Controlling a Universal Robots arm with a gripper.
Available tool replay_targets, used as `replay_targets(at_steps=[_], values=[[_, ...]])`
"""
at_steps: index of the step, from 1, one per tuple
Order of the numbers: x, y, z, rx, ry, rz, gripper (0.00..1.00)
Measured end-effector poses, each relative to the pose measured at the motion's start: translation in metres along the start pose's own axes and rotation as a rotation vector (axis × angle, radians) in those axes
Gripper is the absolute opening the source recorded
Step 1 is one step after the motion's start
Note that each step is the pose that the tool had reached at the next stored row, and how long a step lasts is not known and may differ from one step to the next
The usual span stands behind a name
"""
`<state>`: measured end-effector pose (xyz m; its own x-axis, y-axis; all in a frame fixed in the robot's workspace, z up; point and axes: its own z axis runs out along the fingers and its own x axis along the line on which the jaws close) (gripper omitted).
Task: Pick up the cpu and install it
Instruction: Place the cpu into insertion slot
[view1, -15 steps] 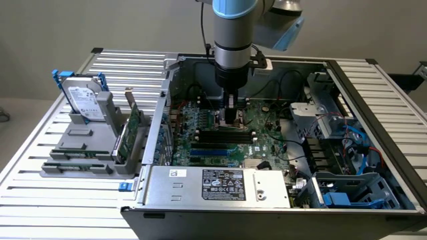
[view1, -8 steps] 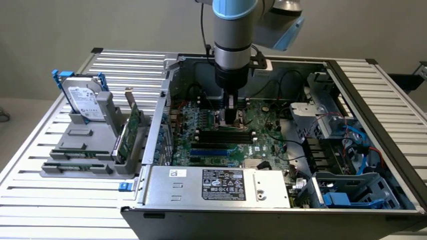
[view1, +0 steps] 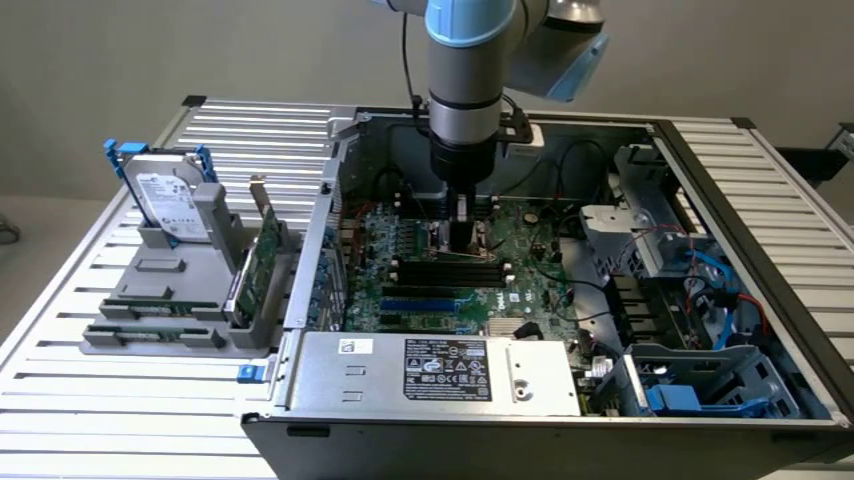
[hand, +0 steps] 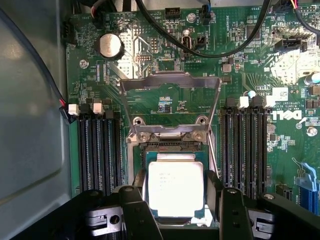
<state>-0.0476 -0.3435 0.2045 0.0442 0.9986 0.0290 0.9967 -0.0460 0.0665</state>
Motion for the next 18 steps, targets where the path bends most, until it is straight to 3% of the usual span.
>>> replay_targets(at_steps=[18], values=[[0.0001, 0.0012, 0.0066, 0.0, -0.0001, 0.0, 0.55]])
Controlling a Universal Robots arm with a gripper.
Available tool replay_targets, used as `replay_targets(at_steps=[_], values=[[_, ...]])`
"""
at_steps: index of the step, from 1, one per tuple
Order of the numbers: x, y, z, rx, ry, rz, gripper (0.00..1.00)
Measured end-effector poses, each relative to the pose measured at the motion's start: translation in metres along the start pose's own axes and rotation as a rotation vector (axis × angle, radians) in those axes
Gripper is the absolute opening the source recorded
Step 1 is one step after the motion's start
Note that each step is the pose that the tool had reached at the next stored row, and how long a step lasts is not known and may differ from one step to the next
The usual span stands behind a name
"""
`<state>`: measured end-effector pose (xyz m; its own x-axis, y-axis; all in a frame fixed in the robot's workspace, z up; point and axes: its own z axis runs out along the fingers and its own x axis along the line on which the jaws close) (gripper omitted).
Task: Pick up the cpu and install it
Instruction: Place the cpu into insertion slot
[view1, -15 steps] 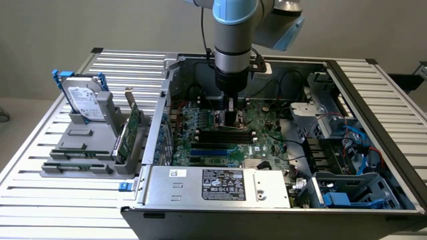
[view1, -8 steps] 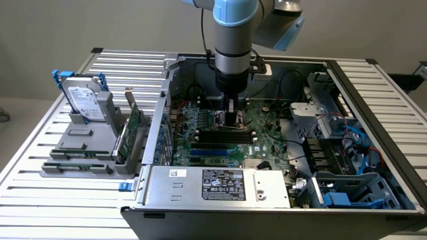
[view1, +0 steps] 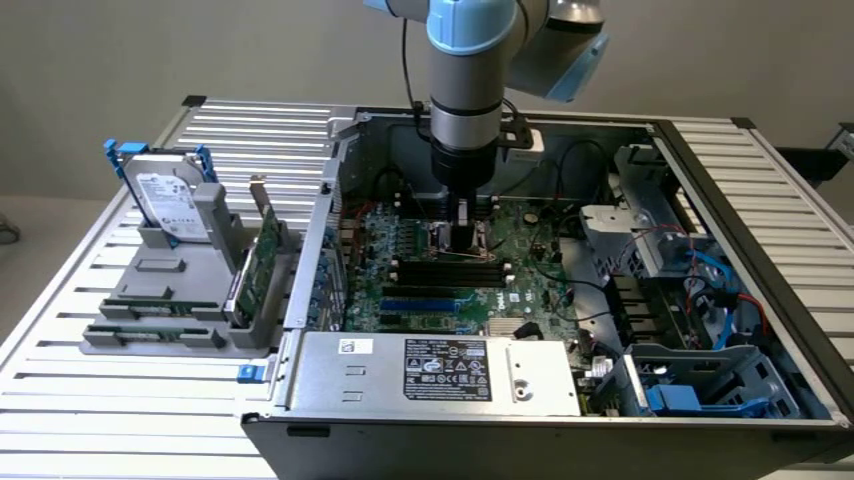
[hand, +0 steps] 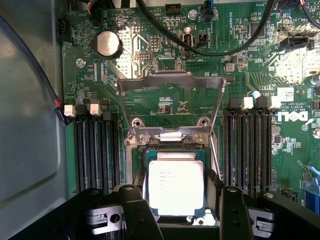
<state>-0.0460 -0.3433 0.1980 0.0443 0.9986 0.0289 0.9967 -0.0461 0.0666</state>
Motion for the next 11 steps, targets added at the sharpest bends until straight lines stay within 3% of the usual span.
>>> replay_targets(at_steps=[11], values=[[0.0016, -0.0001, 0.0013, 0.0, 0.0, 0.0, 0.55]])
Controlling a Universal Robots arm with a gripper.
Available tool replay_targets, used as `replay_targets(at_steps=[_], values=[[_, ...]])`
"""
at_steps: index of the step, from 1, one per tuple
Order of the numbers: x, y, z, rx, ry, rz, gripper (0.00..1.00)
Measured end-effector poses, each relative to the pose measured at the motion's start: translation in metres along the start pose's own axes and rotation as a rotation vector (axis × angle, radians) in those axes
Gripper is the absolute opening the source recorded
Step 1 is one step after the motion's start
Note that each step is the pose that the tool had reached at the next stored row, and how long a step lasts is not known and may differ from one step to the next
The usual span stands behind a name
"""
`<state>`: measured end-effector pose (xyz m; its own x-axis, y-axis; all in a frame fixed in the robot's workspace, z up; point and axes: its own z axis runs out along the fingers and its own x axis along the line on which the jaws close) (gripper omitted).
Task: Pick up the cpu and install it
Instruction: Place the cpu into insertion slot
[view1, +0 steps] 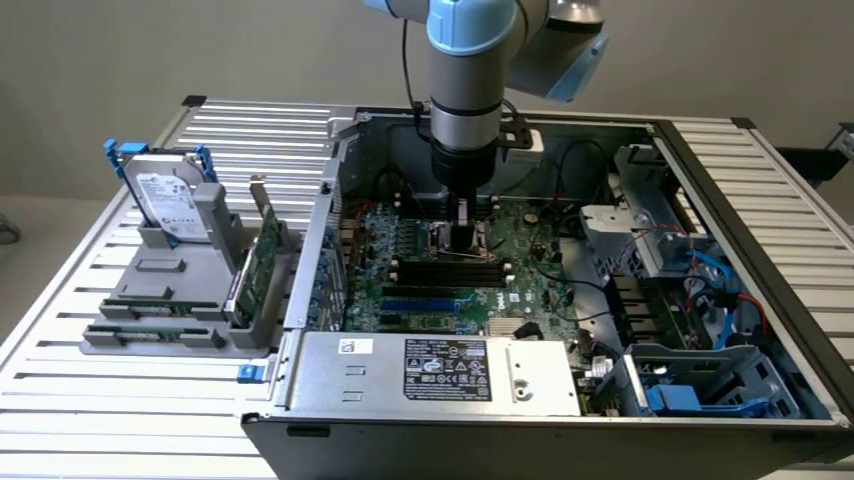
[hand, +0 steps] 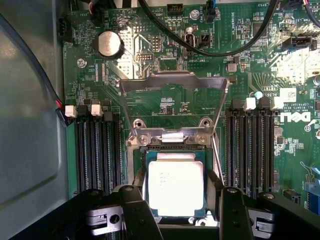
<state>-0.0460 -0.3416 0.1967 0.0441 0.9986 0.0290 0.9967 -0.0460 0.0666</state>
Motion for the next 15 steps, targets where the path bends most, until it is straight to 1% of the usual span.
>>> replay_targets(at_steps=[9, 15], values=[[0.0008, -0.0004, 0.0032, 0.0005, -0.001, 0.0, 0.55], [0.0018, -0.0005, 0.0046, 0.0, -0.0005, 0.0, 0.55]])
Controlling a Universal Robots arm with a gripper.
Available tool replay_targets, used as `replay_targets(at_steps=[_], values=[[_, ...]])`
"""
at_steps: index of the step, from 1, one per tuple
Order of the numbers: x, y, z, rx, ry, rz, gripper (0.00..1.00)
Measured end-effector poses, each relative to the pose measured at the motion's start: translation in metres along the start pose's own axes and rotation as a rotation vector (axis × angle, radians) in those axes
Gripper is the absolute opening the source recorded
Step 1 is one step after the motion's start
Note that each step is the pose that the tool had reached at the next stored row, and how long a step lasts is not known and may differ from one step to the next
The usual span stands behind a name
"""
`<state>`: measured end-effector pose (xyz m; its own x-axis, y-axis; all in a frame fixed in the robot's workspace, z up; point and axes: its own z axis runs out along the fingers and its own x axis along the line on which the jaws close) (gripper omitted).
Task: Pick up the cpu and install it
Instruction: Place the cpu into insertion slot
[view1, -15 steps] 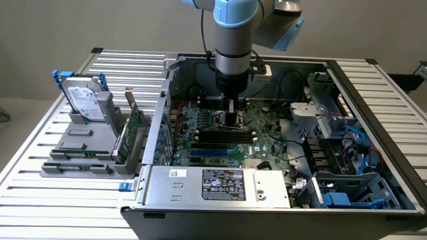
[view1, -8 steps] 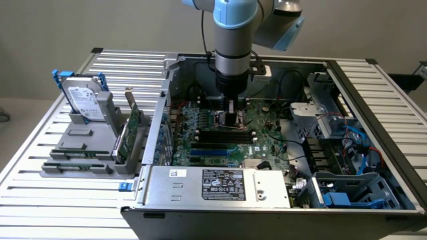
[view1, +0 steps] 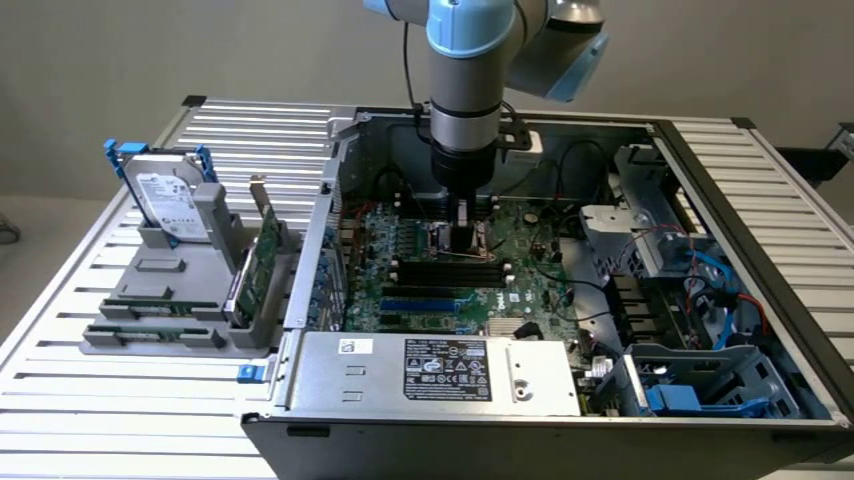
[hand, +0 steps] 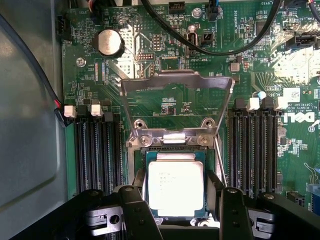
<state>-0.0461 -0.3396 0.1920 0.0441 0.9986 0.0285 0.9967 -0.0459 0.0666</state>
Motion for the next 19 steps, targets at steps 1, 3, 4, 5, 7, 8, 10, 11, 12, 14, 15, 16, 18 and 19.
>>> replay_targets(at_steps=[1, 3, 4, 5, 7, 8, 10, 11, 12, 14, 15, 16, 18, 19], values=[[0.0, -0.0001, 0.0001, 0.0, -0.0001, 0.0, 0.55], [0.0, -0.0002, 0.0002, 0.0, -0.0002, 0.0, 0.55], [0.0, -0.0002, 0.0003, 0.0001, -0.0002, 0.0, 0.55], [-0.0001, -0.0002, 0.0003, 0.0002, -0.0003, 0.0, 0.55], [-0.0001, -0.0002, 0.0003, 0.0001, -0.0003, 0.0, 0.55], [-0.0001, -0.0002, 0.0003, 0.0001, -0.0003, 0.0, 0.55], [0.0001, -0.0002, 0.0005, 0.0, -0.0001, 0.0, 0.55], [0.0003, -0.0001, 0.0007, -0.0003, 0.0007, 0.0, 0.55], [0.0006, 0.0, 0.0012, -0.001, 0.0026, 0.0, 0.56], [0.0005, 0.0, 0.0013, -0.0011, 0.0022, 0.0, 0.56], [0.0004, -0.0001, 0.0009, -0.0007, 0.0012, 0.0, 0.62], [0.0002, -0.0002, 0.0007, -0.0003, 0.0006, 0.0, 0.62], [0.0002, -0.0002, 0.0007, -0.0003, 0.0005, 0.0, 0.62], [0.0002, -0.0002, 0.0007, -0.0003, 0.0005, 0.0, 0.62]])
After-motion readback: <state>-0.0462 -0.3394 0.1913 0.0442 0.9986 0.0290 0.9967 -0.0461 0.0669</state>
